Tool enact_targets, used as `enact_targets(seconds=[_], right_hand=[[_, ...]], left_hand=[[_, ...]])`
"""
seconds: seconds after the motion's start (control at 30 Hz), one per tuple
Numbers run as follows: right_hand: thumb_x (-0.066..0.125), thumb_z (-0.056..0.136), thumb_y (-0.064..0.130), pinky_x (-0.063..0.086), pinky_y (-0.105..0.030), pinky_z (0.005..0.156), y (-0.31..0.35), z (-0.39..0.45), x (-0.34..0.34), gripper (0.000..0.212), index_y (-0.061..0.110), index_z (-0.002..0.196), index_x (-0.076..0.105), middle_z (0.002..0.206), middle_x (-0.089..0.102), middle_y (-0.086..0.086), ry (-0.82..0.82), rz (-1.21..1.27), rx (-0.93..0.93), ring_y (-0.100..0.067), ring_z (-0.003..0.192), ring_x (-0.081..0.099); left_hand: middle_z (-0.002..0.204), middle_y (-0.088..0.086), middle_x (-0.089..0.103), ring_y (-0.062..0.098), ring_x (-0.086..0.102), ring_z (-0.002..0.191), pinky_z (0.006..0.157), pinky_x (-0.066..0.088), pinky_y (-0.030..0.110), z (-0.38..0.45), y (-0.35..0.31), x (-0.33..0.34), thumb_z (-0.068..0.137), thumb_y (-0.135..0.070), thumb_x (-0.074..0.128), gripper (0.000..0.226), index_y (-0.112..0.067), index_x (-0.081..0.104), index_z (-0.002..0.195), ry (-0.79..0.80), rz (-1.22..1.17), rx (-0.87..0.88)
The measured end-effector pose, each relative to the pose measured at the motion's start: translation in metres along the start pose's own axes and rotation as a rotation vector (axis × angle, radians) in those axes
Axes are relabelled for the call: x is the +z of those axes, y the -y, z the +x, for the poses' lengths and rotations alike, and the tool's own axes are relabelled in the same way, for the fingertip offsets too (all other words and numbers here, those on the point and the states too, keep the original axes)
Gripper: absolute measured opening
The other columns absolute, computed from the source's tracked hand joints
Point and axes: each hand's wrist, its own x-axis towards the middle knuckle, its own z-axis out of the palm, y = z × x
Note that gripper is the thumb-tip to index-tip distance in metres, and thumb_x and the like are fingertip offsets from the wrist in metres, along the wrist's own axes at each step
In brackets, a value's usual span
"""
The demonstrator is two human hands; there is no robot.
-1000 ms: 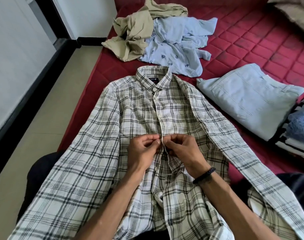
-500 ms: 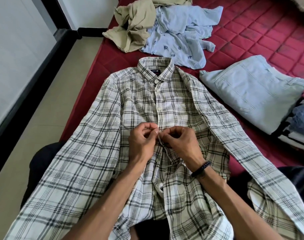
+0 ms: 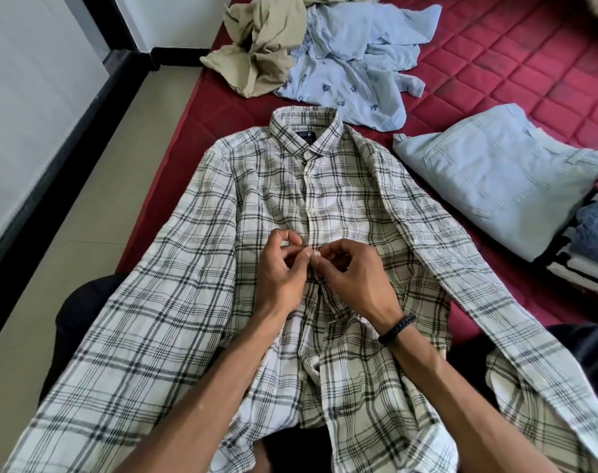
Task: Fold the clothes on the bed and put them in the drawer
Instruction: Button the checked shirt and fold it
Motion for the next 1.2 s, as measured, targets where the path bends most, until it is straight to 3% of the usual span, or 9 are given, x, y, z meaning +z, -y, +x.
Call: enact_targets(seconds=[0.23,0.33,0.43,0.53,0.73,0.87,1.0,1.13,1.2], right_hand=[[0.061,0.103,0.023,0.056,-0.025,0.057,0.009,0.017,-0.002,0.017,0.01,0.108,0.071,0.093,0.071,0.0,-0.026,-0.159,-0.057,-0.01,0.066,0.066],[0.068,0.099,0.029,0.056,-0.024,0.063,0.031,0.039,-0.016,0.018,0.012,0.104,0.073,0.09,0.071,0.003,-0.063,-0.145,-0.023,-0.008,0.074,0.067],[0.073,0.094,0.027,0.051,-0.016,0.061,0.055,0.035,-0.028,0.02,0.017,0.11,0.069,0.095,0.07,0.006,-0.099,-0.124,-0.006,-0.005,0.08,0.067],[0.076,0.092,0.021,0.06,-0.026,0.07,0.065,0.004,-0.026,0.021,0.014,0.111,0.069,0.098,0.07,0.005,0.005,-0.204,-0.042,-0.008,0.083,0.068],[0.081,0.087,0.035,0.061,-0.025,0.073,0.028,-0.038,0.016,0.033,0.019,0.113,0.068,0.097,0.072,0.006,0.043,-0.24,0.067,-0.009,0.084,0.069],[0.079,0.084,0.037,0.057,-0.027,0.069,0.014,-0.035,0.033,0.034,0.021,0.11,0.063,0.1,0.065,0.004,-0.056,-0.368,0.019,-0.013,0.082,0.063],[0.074,0.087,0.034,0.059,-0.034,0.073,0.011,-0.035,0.041,0.031,0.02,0.11,0.058,0.105,0.06,0.002,-0.091,-0.453,0.029,-0.017,0.084,0.06],[0.057,0.095,0.035,0.058,-0.039,0.064,0.011,-0.038,0.043,0.018,0.02,0.105,0.058,0.095,0.057,0.001,-0.148,-0.486,-0.012,-0.021,0.075,0.06],[0.051,0.093,0.037,0.056,-0.038,0.063,0.013,-0.038,0.043,0.022,0.021,0.108,0.056,0.093,0.055,0.0,-0.129,-0.534,-0.02,-0.024,0.077,0.061]], left_hand=[[0.104,-0.002,0.07,0.009,0.07,0.094,0.075,0.058,0.024,0.019,-0.014,0.007,0.095,-0.007,0.069,0.019,-0.015,0.057,0.106,0.007,0.091,0.164],[0.106,-0.002,0.072,0.008,0.07,0.095,0.062,0.053,0.016,0.051,-0.03,0.011,0.095,-0.01,0.069,0.019,-0.021,0.057,0.105,-0.006,0.102,0.143],[0.108,0.0,0.071,0.014,0.07,0.098,0.061,0.051,0.022,0.082,-0.038,0.011,0.095,-0.01,0.068,0.018,-0.022,0.056,0.101,-0.013,0.146,0.129],[0.11,-0.002,0.071,0.015,0.071,0.099,0.069,0.057,0.028,0.094,-0.033,0.006,0.095,-0.012,0.069,0.013,-0.019,0.059,0.1,0.016,0.258,0.106],[0.101,-0.009,0.07,-0.003,0.063,0.075,0.056,0.048,0.004,0.047,-0.039,-0.019,0.095,-0.015,0.072,0.017,-0.017,0.068,0.111,0.066,0.478,0.24],[0.097,-0.011,0.072,0.001,0.067,0.074,0.065,0.055,0.011,-0.002,-0.035,-0.034,0.097,-0.018,0.069,0.005,-0.02,0.071,0.101,0.142,0.595,0.287],[0.119,-0.002,0.074,0.009,0.07,0.098,0.082,0.048,0.008,-0.022,-0.011,-0.034,0.097,-0.013,0.068,0.027,-0.017,0.072,0.123,0.172,0.715,0.224],[0.113,0.0,0.072,0.006,0.061,0.087,0.068,0.042,0.003,-0.02,-0.019,-0.031,0.102,-0.025,0.063,0.022,-0.017,0.073,0.12,0.143,0.813,0.269],[0.117,0.0,0.069,0.01,0.063,0.093,0.08,0.05,0.014,-0.023,-0.026,-0.03,0.102,-0.032,0.062,0.027,-0.019,0.071,0.123,0.119,0.837,0.322]])
